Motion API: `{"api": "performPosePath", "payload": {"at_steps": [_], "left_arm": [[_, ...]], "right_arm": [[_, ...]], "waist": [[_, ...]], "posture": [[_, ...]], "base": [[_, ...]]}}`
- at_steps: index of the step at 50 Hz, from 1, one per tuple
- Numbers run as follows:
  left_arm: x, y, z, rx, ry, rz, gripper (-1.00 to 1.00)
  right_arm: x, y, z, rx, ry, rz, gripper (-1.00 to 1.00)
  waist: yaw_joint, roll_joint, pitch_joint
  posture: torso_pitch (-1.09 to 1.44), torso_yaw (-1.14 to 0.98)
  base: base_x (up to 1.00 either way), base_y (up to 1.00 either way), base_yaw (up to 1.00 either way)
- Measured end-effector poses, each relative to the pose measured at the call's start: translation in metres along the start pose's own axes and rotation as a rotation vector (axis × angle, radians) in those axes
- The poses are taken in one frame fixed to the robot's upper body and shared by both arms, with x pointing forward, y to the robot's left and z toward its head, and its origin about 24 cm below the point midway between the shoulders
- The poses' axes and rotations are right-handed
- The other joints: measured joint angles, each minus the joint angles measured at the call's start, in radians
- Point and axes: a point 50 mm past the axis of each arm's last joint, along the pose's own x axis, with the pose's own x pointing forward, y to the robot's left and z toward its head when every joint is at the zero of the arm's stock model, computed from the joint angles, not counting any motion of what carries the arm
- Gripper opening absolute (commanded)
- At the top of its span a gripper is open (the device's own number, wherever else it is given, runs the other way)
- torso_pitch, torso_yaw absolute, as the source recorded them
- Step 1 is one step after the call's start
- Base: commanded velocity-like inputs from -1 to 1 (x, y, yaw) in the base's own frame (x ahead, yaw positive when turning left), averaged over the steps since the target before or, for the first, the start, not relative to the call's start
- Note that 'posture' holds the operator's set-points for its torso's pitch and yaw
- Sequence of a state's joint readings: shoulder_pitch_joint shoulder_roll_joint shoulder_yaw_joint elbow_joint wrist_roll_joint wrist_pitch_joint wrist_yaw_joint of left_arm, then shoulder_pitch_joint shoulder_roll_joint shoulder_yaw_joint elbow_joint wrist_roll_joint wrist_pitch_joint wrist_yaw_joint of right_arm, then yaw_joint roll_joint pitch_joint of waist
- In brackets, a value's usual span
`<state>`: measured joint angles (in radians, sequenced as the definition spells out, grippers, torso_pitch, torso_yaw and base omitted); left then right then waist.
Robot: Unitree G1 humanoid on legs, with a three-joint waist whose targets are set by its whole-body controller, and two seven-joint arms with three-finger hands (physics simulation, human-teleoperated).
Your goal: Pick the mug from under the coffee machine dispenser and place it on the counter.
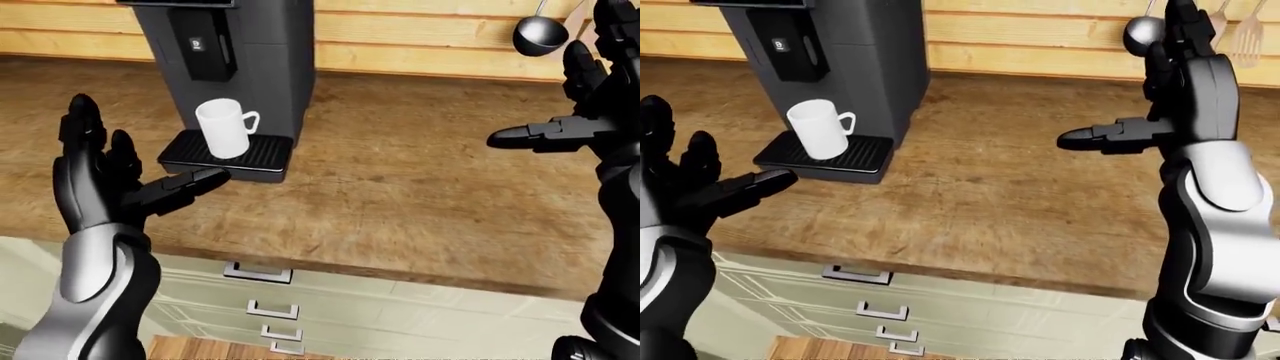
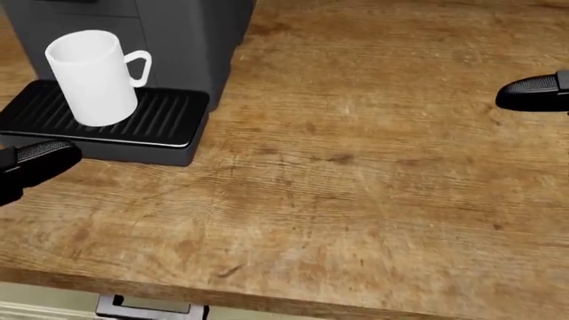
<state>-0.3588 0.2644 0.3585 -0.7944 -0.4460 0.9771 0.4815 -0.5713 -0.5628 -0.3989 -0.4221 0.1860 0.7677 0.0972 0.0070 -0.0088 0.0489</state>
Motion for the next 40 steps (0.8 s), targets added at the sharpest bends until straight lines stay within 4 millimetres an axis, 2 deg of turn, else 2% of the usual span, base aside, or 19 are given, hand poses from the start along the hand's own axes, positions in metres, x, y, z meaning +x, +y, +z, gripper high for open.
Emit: {"api": "performPosePath", "payload": {"at_steps": [15, 24, 30, 40], "left_arm": [[0.016, -0.046, 0.004, 0.001, 0.01, -0.026, 1.0], [0.031, -0.059, -0.006, 0.018, 0.05, -0.002, 1.0], [0.038, -0.067, -0.003, 0.01, 0.054, 0.031, 1.0], [0.039, -0.082, -0.012, 0.01, 0.06, 0.025, 1.0]], "right_arm": [[0.0, 0.0, 0.0, 0.001, 0.004, 0.001, 1.0], [0.0, -0.001, -0.001, 0.002, 0.006, -0.002, 1.0], [-0.001, 0.0, -0.002, 0.005, 0.01, 0.0, 1.0], [-0.001, -0.001, -0.001, 0.006, 0.006, -0.001, 1.0]], "waist": [[0.001, -0.006, -0.001], [-0.001, -0.012, -0.002], [-0.001, -0.016, -0.003], [-0.001, -0.018, -0.005]], "posture": [[0.0, 0.0], [0.0, 0.0], [0.0, 0.0], [0.0, 0.0]], "base": [[0.0, 0.0, 0.0], [0.0, 0.0, 0.0], [0.0, 0.0, 0.0], [0.0, 0.0, 0.0]]}}
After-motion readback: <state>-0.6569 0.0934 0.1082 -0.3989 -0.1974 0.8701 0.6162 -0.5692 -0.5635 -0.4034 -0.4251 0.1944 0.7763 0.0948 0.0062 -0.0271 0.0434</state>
